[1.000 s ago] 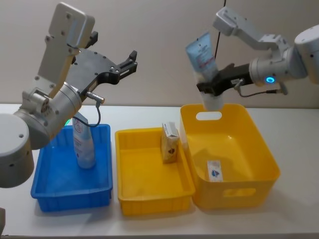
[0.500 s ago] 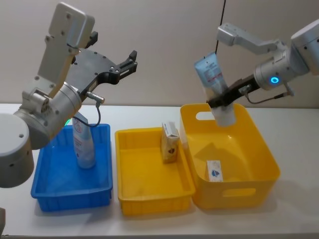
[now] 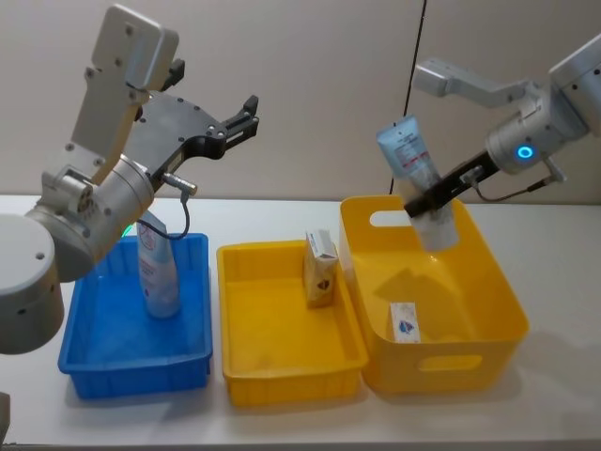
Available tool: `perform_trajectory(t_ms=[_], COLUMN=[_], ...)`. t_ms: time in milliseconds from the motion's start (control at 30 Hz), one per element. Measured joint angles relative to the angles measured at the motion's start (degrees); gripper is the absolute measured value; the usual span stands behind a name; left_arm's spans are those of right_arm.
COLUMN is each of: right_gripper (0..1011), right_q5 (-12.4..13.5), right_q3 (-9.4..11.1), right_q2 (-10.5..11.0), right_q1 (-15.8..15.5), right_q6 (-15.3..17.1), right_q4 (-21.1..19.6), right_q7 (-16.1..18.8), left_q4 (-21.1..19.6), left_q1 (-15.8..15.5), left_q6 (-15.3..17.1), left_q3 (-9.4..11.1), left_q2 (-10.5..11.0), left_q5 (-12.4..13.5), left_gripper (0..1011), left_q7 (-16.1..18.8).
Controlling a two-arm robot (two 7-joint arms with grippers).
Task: Bimanual collaborative sorting of washing and personal care products
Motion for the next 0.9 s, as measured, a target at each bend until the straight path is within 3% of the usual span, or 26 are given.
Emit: perform_trajectory(t_ms=[367, 767, 900], right_gripper=[217, 221, 357], right_q5=[-0.5, -0.7, -0.7], right_q3=[-1.1, -1.5, -1.6], right_q2=[-1.5, -2.0, -2.2], right_q1=[1.8, 2.5, 2.6], right_q6=[-0.7, -1.1, -1.1], right_q4=[4.6, 6.4, 6.7], right_q7=[1.3, 1.9, 2.0], left_q4=[0.0, 0.0, 0.0], left_q1=[0.0, 0.0, 0.0], left_q6=[0.0, 0.0, 0.0], left_q3=[0.0, 0.0, 0.0], left_q2=[0.0, 0.0, 0.0], left_q5=[0.0, 0.0, 0.0], left_gripper=[1001, 1001, 1001], left_q7=[0.0, 0.0, 0.0])
